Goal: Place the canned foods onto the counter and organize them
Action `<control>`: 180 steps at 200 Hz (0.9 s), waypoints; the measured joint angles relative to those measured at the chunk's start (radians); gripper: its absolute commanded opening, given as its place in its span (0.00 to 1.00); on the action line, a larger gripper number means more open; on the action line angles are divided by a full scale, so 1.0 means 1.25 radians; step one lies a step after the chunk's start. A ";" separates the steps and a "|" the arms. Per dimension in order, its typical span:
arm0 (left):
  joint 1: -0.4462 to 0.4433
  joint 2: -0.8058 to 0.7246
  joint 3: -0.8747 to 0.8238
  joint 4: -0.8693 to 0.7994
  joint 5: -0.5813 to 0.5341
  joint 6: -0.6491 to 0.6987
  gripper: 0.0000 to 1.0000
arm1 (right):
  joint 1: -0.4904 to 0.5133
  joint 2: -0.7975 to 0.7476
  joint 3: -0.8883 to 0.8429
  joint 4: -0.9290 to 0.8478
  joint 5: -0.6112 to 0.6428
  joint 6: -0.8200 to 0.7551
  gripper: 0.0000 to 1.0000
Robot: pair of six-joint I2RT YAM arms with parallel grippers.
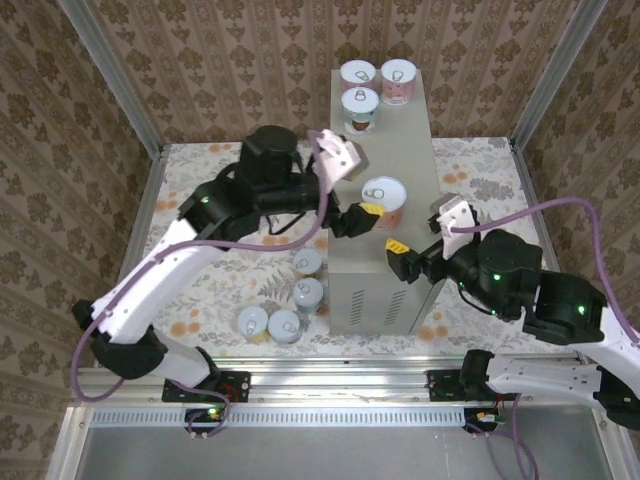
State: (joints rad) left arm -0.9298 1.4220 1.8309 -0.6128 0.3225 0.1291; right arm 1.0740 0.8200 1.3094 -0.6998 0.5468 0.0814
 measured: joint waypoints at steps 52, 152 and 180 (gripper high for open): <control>0.083 -0.165 -0.128 0.034 0.018 -0.034 1.00 | -0.043 0.107 0.042 0.017 0.000 0.015 1.00; 0.144 -0.324 -0.268 0.035 0.038 -0.068 1.00 | -0.170 0.194 0.069 0.046 -0.057 0.085 0.71; 0.149 -0.330 -0.286 0.037 0.038 -0.069 1.00 | -0.257 0.214 0.091 0.048 -0.111 0.083 0.69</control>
State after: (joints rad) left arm -0.7441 1.0100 1.4738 -0.5667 0.3706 0.0433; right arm 0.7532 1.0878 1.4231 -0.6395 0.4080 0.1856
